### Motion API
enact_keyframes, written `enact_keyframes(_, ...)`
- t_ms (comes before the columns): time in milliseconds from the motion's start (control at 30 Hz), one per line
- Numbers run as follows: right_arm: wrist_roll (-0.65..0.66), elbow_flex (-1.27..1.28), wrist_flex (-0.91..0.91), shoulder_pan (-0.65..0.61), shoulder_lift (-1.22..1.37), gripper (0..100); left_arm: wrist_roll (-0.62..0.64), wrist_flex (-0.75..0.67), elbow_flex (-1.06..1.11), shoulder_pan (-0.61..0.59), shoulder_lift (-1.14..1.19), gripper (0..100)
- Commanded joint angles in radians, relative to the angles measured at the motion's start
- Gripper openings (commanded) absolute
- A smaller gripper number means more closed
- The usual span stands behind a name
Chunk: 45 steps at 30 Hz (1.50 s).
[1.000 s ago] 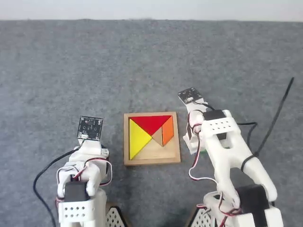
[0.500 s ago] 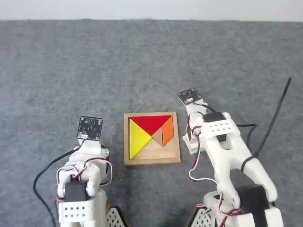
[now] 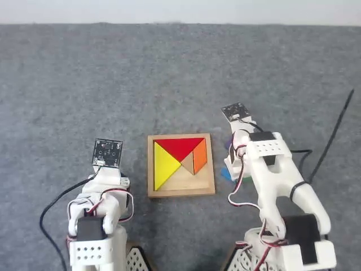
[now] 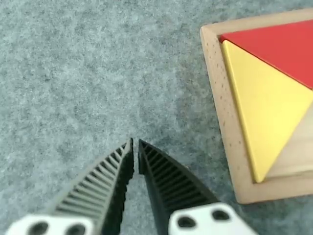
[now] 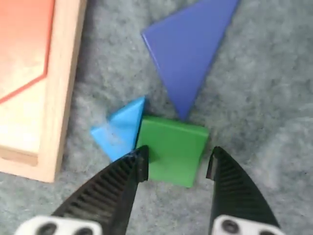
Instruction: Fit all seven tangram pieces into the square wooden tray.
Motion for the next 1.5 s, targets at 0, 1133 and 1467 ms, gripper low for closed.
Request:
enact_keyframes(0,0.008,-0.031,0.002,-0.027,0.021,22.1,-0.002,0.003,-0.010,0.005,-0.015,2)
enact_keyframes(1133,-0.063,0.002,0.064,-0.101,0.024,32.3,-0.002,0.003,-0.010,0.005,-0.015,2)
enact_keyframes(1467,-0.069,0.002,0.056,-0.102,0.024,24.4,-0.002,0.003,-0.010,0.005,-0.015,2)
